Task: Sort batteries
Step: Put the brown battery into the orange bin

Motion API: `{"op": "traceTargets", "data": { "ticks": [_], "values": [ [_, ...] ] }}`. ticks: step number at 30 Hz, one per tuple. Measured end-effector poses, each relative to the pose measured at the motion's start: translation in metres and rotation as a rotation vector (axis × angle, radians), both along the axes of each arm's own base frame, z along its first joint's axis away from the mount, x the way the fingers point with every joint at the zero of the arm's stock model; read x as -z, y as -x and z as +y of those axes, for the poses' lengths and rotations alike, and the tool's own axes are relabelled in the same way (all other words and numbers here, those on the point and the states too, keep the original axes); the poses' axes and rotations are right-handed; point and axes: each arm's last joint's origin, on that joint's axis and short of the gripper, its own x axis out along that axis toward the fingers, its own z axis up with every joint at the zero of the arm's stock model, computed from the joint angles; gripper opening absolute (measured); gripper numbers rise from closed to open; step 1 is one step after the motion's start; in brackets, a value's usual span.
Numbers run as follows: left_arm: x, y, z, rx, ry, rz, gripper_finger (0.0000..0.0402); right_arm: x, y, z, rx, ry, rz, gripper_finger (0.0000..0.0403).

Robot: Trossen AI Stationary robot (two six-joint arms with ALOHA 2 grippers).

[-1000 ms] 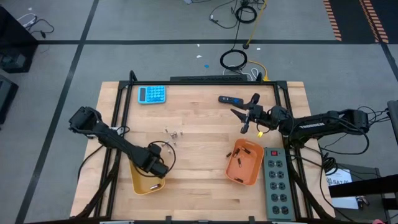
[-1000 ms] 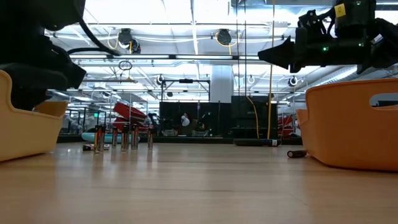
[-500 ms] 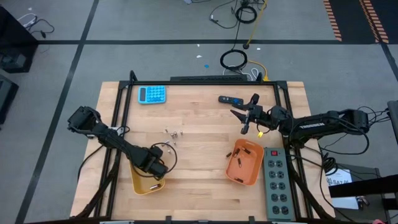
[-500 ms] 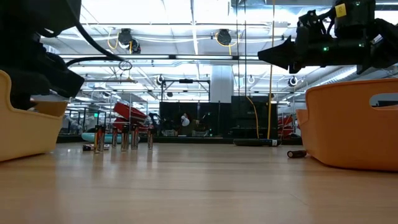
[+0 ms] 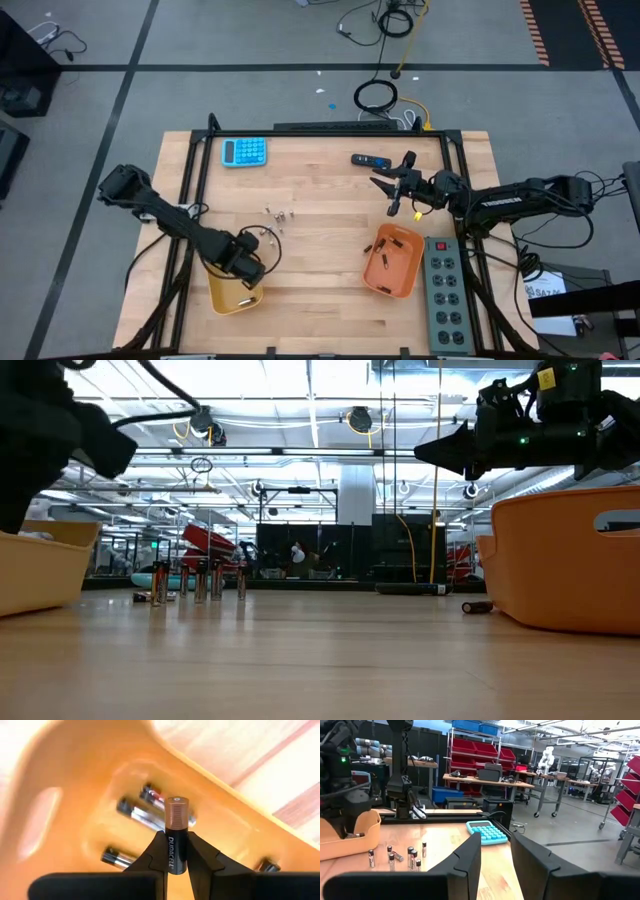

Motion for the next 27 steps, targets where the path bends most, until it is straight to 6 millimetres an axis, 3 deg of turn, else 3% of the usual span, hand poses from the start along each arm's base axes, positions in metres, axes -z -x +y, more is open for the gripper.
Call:
{"op": "traceTargets", "data": {
  "ticks": [6,11,19,27],
  "values": [
    [-0.025,0.003,-0.004,0.042,0.083,-0.097,0.0047,0.0,0.0,0.0,0.0,-0.011,0.0,0.0098],
    [-0.048,-0.011,-0.009,0.2,0.178,-0.362,0.0047,0.002,0.0,0.0,-0.001,-0.027,0.018,0.0098],
    [-0.048,-0.042,0.029,0.374,0.077,-0.496,0.0047,0.008,-0.003,0.006,-0.145,-0.038,0.089,0.0098],
    [-0.043,-0.072,0.085,0.601,0.058,-0.629,0.0047,-0.007,-0.029,0.033,-0.3,0.038,0.406,0.012]
  ]
}}
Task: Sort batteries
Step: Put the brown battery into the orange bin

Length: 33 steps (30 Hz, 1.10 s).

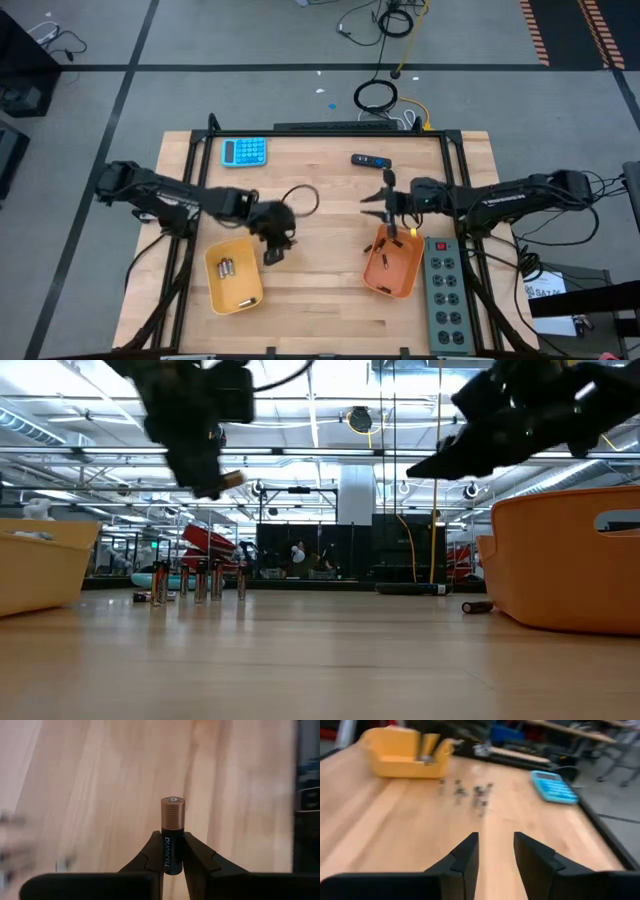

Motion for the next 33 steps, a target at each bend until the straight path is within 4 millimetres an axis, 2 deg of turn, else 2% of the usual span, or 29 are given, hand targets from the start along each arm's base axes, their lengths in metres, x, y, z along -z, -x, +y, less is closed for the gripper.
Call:
{"op": "traceTargets", "data": {
  "ticks": [4,8,14,22,33],
  "values": [
    [0.003,-0.013,0.027,0.084,0.078,-0.087,0.0047,-0.01,-0.005,0.018,-0.083,0.007,-0.005,0.0148],
    [0.006,-0.019,0.049,0.152,0.129,-0.153,0.0047,-0.01,-0.013,0.03,-0.134,0.008,-0.026,0.0177],
    [0.004,-0.039,0.076,0.2,0.152,-0.235,0.0047,-0.008,-0.045,0.038,-0.171,0.058,0.009,0.0199],
    [0.005,-0.064,0.091,0.281,0.245,-0.262,0.0047,-0.01,-0.086,0.034,-0.196,0.179,0.05,0.0183],
    [0.004,-0.084,0.094,0.358,0.272,-0.271,0.0047,-0.013,-0.106,0.031,-0.264,0.206,0.071,0.0179]
  ]
}}
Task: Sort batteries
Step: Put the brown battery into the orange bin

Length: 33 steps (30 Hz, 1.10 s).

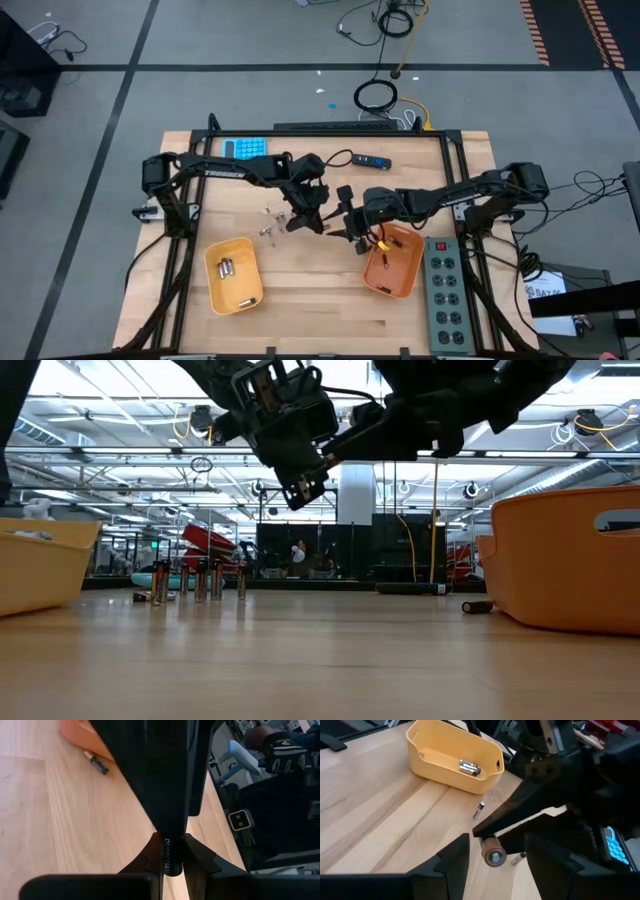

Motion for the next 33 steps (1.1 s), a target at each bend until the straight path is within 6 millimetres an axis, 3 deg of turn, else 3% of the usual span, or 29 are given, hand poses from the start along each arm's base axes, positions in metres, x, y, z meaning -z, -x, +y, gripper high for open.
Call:
{"op": "traceTargets", "data": {
  "ticks": [9,17,26,33],
  "values": [
    [-0.006,-0.004,0.004,0.01,-0.01,-0.034,0.0047,0.0,0.0,-0.001,0.009,0.04,-0.004,0.0131],
    [-0.006,-0.004,0.006,0.001,-0.027,-0.038,0.0047,0.003,0.001,-0.007,0.018,0.05,0.028,0.0033],
    [-0.005,-0.005,0.01,-0.056,-0.073,-0.017,0.0049,0.005,0.002,-0.008,0.033,0.056,0.052,0.003],
    [-0.003,-0.004,0.011,-0.108,-0.128,0.022,0.018,0.006,0.002,-0.009,0.039,0.054,0.07,0.003]
  ]
}}
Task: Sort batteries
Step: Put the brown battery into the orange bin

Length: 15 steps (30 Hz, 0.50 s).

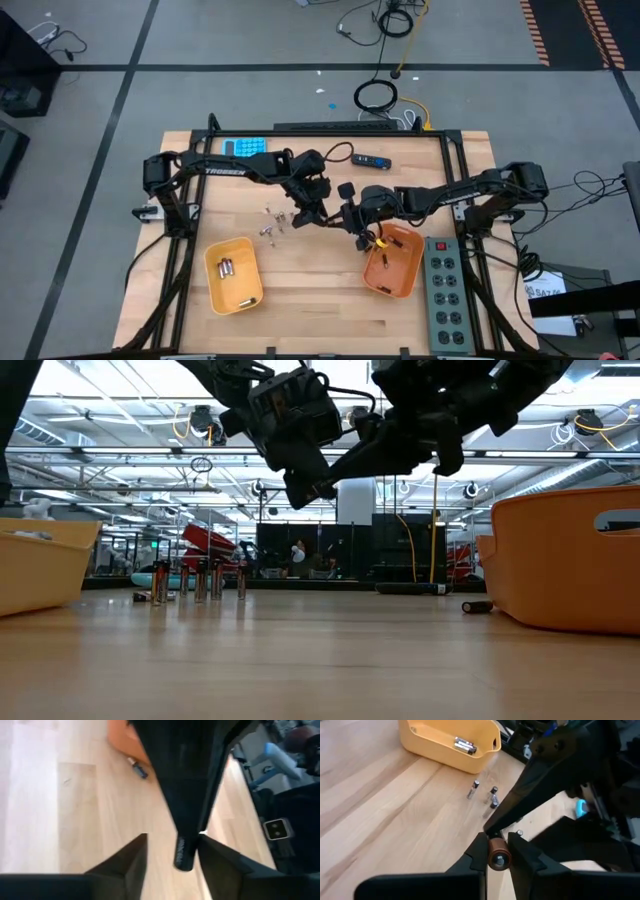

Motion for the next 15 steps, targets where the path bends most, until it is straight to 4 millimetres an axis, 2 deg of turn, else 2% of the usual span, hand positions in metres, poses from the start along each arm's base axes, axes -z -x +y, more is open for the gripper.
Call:
{"op": "traceTargets", "data": {
  "ticks": [4,8,11,15],
  "values": [
    [0.0,0.005,0.001,-0.023,-0.089,0.037,0.0206,0.002,0.005,-0.001,0.038,0.019,0.062,0.003],
    [-0.008,0.012,0.0,-0.043,-0.224,0.046,0.021,-0.005,0.024,-0.003,0.08,0.009,0.18,0.003],
    [-0.01,0.012,-0.003,-0.043,-0.285,0.048,0.0211,-0.015,0.045,-0.004,0.11,-0.049,0.278,0.003],
    [-0.007,0.01,-0.01,-0.009,-0.374,0.019,0.0211,-0.028,0.072,-0.002,0.139,-0.237,0.381,0.003]
  ]
}}
